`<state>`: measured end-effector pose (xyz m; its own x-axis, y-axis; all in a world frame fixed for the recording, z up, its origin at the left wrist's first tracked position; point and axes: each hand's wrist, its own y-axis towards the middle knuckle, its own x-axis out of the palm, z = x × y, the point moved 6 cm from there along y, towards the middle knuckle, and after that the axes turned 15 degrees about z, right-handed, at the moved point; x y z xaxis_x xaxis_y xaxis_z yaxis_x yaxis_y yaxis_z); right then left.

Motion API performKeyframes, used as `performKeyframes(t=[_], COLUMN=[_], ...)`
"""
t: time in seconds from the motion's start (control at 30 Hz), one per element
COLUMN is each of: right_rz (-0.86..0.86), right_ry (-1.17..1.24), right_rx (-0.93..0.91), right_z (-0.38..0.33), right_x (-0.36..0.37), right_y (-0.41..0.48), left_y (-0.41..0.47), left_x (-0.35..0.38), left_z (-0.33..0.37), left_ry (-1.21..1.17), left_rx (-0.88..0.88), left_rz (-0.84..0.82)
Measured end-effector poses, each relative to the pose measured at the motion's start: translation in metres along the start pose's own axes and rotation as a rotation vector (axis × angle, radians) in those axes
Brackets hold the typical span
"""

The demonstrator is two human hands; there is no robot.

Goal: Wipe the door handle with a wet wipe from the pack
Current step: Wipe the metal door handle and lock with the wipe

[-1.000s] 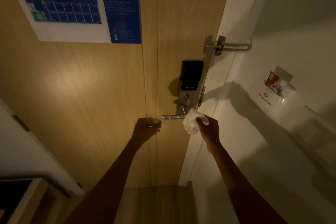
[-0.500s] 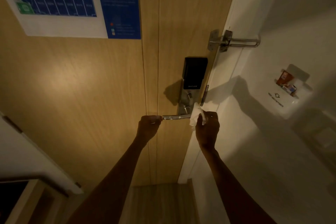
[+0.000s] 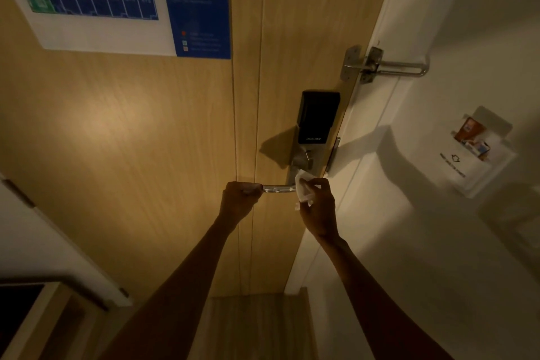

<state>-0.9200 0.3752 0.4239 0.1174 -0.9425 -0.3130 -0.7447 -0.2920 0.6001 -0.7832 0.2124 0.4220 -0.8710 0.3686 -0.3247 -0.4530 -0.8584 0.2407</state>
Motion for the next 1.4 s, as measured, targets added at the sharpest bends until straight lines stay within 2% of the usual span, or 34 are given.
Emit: performKeyframes(t=[0.17,0.47,0.77,1.07,1.23,1.4], right_rz=[-0.047,-0.328,-0.287,-0.381,-0.399,-0.356], right_ry=[0.036,-0.155,-0.278,-0.395,-0.404,-0.253], right_rx=[-0.122,-0.243,-0.316,-0.424,-0.347,-0.247], right_z=[-0.006,0.002,-0.008,-0.013,0.007,0.009], right_x=[0.003,0.014,0.016,0.029,0.028,0.027], right_y=[-0.002,-0.004,0.015,0.025,0.032,0.035], left_y=[-0.001,0.001,0.001,-0.003,-0.007,-0.009], left_x=[0.001,0.002,0.004,0.002,0.001,0.002], left_z=[-0.003,-0.007,-0.011,-0.009,-0.005,-0.006], left_ry=[-0.039,-0.108,-0.173,-0.21,-0.253,-0.299], left_rx=[-0.062,-0.107,-0.241,-0.335,-0.315,-0.397], left_rz=[-0.007,-0.019,-0.019,0.001,-0.005,0.014])
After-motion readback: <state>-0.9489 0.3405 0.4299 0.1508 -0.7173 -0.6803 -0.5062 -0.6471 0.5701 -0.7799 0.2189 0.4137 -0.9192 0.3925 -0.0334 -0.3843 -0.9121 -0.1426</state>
